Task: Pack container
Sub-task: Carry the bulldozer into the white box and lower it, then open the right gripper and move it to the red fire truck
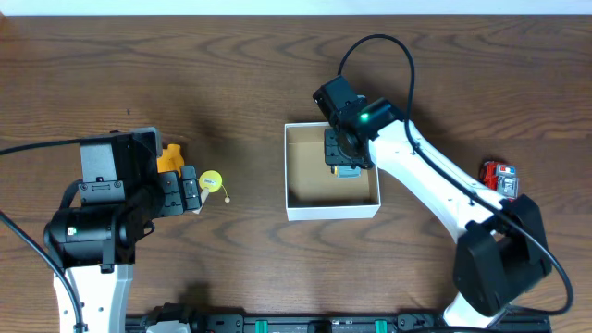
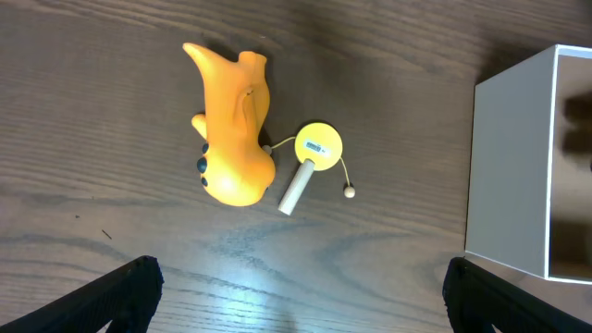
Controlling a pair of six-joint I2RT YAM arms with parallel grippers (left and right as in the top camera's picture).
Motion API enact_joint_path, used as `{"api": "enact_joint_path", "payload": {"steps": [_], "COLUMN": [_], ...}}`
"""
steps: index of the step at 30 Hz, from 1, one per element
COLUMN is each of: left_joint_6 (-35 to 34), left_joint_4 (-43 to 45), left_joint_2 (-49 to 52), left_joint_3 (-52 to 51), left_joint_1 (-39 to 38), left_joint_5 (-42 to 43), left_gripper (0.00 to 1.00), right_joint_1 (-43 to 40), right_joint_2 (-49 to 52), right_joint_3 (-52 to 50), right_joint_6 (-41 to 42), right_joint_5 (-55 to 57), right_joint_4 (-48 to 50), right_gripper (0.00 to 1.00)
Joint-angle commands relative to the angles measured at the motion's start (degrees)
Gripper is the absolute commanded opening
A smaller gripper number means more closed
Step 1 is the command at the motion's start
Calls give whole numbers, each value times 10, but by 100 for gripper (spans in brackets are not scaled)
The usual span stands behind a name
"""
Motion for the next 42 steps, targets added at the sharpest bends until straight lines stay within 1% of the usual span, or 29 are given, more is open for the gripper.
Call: {"api": "enact_joint_path", "payload": {"steps": [1,5,10,13,14,15,17,18,19,20,23,25,26,32,39,40,42], "left_joint_6": [-5,-5,-5,-5,-5,-5,-5,-5,-5,-5,-5,-5,-5,-5,-5,-5,-5], "left_joint_4": [-2,-2,-2,-2,-2,-2,-2,-2,-2,-2,-2,-2,-2,-2,-2,-1,-1], "left_joint_2": [-1,-1,-1,-1,-1,-1,-1,-1,-1,-1,-1,-1,-1,-1,-1,-1,-1], "left_joint_3": [10,10,10,10,10,10,10,10,10,10,10,10,10,10,10,10,10], "left_joint_1": [2,2,2,2,2,2,2,2,2,2,2,2,2,2,2,2,2], "left_joint_5": [-2,-2,-2,-2,-2,-2,-2,-2,-2,-2,-2,-2,-2,-2,-2,-2,-2], "left_gripper": [98,98,98,98,98,98,98,98,98,98,98,98,98,98,98,98,98], "right_joint_1": [-5,-9,-21,-29,-31,-31,-32,-32,-32,-31,-31,-31,-31,-31,-33,-36,-45], "right_joint_2": [24,44,44,44,44,44,44,44,44,44,44,44,44,35,-27,-40,-66], "right_joint_3": [2,2,2,2,2,2,2,2,2,2,2,2,2,14,84,98,119], "right_joint_6": [12,25,25,24,24,24,24,24,24,24,24,19,15,6,-27,-30,-31], "right_joint_5": [15,24,24,23,23,23,23,23,23,23,23,19,17,7,6,9,15], "right_joint_4": [5,5,5,1,-1,-3,-8,-10,-10,-11,-12,-11,-10,-12,-29,-36,-50], "right_gripper": [1,1,1,3,9,17,40,48,54,57,60,66,68,69,73,75,83]}}
